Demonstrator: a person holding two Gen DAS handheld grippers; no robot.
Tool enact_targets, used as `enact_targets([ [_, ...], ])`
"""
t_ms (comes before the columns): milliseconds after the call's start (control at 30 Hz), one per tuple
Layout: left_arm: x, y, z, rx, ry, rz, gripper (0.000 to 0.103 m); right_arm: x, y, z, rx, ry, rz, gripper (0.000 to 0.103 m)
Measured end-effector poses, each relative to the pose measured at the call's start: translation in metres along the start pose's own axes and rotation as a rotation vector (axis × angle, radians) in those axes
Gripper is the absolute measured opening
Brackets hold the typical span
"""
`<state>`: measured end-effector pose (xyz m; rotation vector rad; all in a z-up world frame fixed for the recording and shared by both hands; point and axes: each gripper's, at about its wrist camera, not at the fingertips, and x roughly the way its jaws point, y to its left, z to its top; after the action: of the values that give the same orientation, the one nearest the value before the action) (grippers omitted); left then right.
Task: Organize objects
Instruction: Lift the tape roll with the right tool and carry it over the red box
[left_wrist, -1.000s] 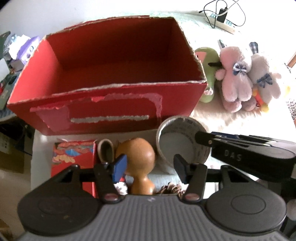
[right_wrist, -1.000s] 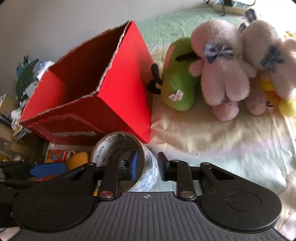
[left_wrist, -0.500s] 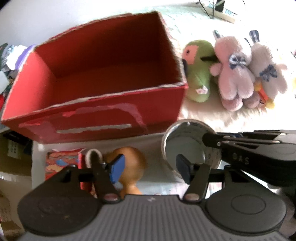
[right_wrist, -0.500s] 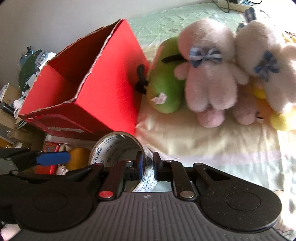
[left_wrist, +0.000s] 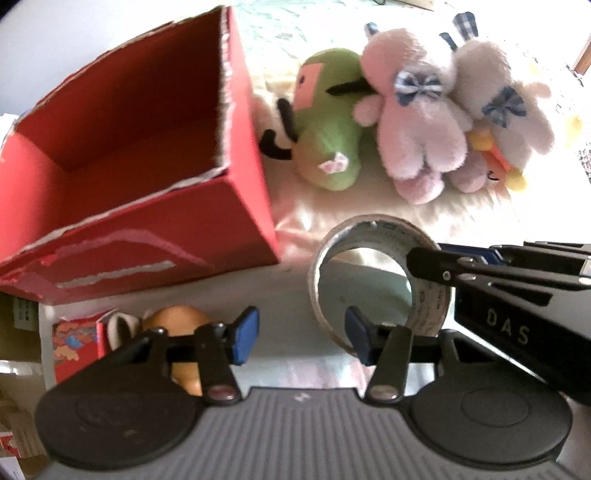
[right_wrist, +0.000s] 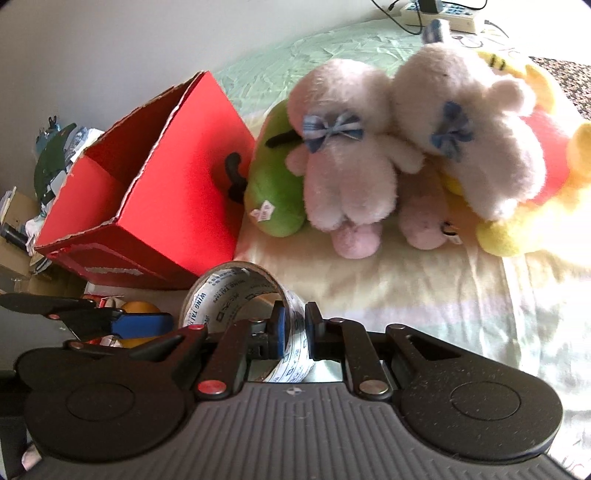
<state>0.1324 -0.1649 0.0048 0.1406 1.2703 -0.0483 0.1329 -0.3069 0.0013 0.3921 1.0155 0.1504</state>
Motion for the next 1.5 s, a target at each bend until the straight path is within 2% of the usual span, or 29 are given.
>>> enact_targets([
  [167,0.000,-0.014,-0.001,0.031,-0.012,-0.003,0.047,-0.005,-0.004,-0.002,0.037,-0.010,-0.007,0.012],
  [333,-0.009,-0.018,0.000,0.079,-0.028,-0.039,0.040,-0.019,-0.003,-0.009,0.074,-0.046,-0.033,0.012],
  [467,-0.016,-0.022,0.005,0.136,-0.045,-0.075,0.030,-0.029,0.004,-0.015,0.112,-0.080,-0.071,0.012],
  [733,-0.034,-0.026,0.002,0.304,-0.112,-0.149,0.023,-0.062,0.017,-0.032,0.213,-0.190,-0.150,0.012],
  [1033,-0.073,-0.033,-0.003,0.445,-0.226,-0.213,0.022,-0.098,0.035,-0.038,0.255,-0.332,-0.225,0.012],
  [1267,-0.098,-0.024,0.000,0.463,-0.307,-0.222,0.021,-0.114,0.050,-0.031,0.228,-0.403,-0.221,0.012],
  [1500,-0.120,-0.001,0.009,0.420,-0.385,-0.178,0.021,-0.113,0.079,-0.002,0.130,-0.439,-0.182,0.013],
])
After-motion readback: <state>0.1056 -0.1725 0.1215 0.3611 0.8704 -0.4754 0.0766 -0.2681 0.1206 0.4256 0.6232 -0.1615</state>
